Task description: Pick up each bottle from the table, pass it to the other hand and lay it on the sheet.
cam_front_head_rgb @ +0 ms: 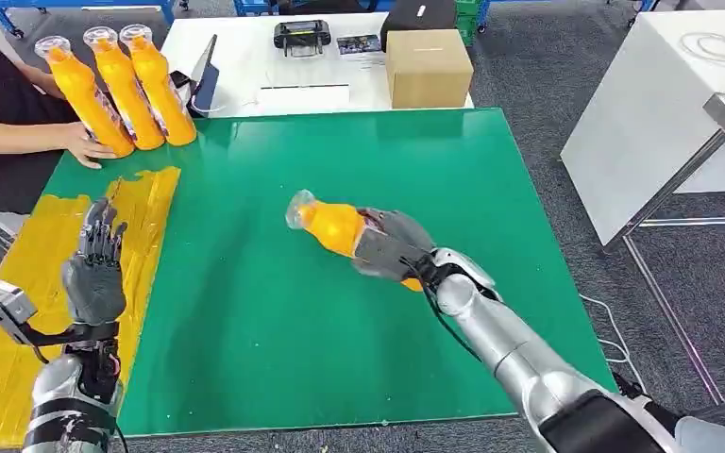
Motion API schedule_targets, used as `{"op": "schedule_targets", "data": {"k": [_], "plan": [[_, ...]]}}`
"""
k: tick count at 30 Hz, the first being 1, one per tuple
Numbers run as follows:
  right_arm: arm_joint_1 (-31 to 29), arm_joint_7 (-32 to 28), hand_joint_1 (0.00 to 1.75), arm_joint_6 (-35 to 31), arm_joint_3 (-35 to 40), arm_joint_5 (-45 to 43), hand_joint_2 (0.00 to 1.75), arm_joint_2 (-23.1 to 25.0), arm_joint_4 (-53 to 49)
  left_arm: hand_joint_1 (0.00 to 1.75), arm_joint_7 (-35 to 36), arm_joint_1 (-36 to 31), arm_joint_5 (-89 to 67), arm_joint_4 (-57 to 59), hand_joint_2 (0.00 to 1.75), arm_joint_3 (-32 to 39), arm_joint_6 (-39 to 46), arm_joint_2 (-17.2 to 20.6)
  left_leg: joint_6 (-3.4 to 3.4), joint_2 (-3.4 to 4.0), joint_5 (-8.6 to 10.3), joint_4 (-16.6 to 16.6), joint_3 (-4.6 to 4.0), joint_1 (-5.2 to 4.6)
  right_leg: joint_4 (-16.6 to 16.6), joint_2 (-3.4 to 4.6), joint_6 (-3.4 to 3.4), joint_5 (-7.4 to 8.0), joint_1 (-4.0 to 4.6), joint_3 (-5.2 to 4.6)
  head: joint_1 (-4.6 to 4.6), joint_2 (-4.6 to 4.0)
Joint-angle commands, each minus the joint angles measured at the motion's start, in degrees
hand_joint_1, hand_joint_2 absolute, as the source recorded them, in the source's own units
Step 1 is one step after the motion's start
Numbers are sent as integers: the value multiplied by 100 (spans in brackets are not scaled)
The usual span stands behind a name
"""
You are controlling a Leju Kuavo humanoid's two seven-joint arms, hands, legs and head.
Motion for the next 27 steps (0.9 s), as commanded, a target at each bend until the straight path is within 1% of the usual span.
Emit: {"op": "schedule_targets", "data": {"k": [1,3,4,6,7,10,13,16,17,19,20,21,23,24,25,27], "plan": [[109,120,175,76,-196,-331,175,562,-1227,0,323,122,-19,-812,175,-650,463,-354,11,2,-22,9,11,-2,3,-4,2,-19,1,17,0,0],[122,141,175,82,-84,-368,175,691,-1166,0,447,128,126,-896,175,-836,478,-405,11,-3,-17,7,2,-3,1,-10,3,-17,0,10,2,0],[117,161,175,106,8,-377,175,793,-1088,0,523,128,244,-915,175,-944,432,-434,6,-5,-5,1,-15,-4,-2,-8,2,-7,-2,-9,0,0],[151,166,175,72,189,-351,175,971,-972,0,589,130,359,-907,175,-1107,446,-478,8,-4,-10,2,-11,-9,0,-10,1,-12,-4,-4,-2,0],[166,160,175,64,229,-336,175,1011,-967,0,589,133,359,-909,175,-1130,444,-488,5,-1,-7,2,-19,-7,-2,-5,0,-6,-2,-11,4,0],[181,163,175,42,398,-372,175,1097,-817,0,603,157,479,-904,175,-1268,474,-445,6,4,-14,1,-7,-9,-2,0,-2,-12,-4,-2,0,0],[254,137,175,12,562,-381,175,1096,-703,0,609,181,526,-909,175,-1386,502,-393,5,-2,-11,-3,-8,-8,-6,-6,-1,-10,-6,-1,0,0],[657,73,175,-75,731,-306,175,866,-699,0,658,291,522,-929,175,-1613,585,-513,8,-1,-17,-4,5,-7,-9,-7,-1,-16,-5,12,2,0],[677,55,175,-90,737,-300,175,850,-700,0,659,293,524,-923,175,-1626,592,-518,9,-13,-14,-11,11,-5,-19,-18,1,-15,-3,24,0,0],[764,7,175,-124,758,-282,175,787,-681,0,659,297,525,-900,175,-1677,625,-541,8,-15,-10,-13,7,-5,-21,-18,1,-11,-3,18,-2,0],[778,2,175,-124,765,-278,175,781,-677,0,659,297,523,-897,175,-1684,626,-544,11,-21,-13,-14,14,-7,-24,-25,2,-15,-4,29,0,0],[778,2,175,-124,765,-278,175,781,-677,0,659,297,523,-897,175,-1684,626,-544,8,-21,-7,-9,-3,-6,-17,-24,2,-10,-5,9,0,0],[795,2,175,-124,767,-278,175,770,-667,0,659,295,523,-895,175,-1691,626,-549,13,-21,-15,-6,6,-9,-16,-29,3,-18,-7,21,0,0],[797,3,175,-122,774,-283,175,777,-651,0,656,286,533,-857,175,-1720,627,-536,10,-10,-12,-2,-11,-10,-8,-15,2,-12,-8,1,2,0],[777,4,175,-124,772,-281,175,782,-639,0,656,273,534,-843,175,-1749,627,-528,12,-13,-16,0,-5,-8,-10,-18,2,-16,-5,11,2,0],[765,5,175,-125,772,-281,175,775,-614,0,655,272,540,-832,175,-1791,628,-495,5,-11,-5,-5,-27,-9,-9,-13,0,-6,-11,-18,0,0]]}}
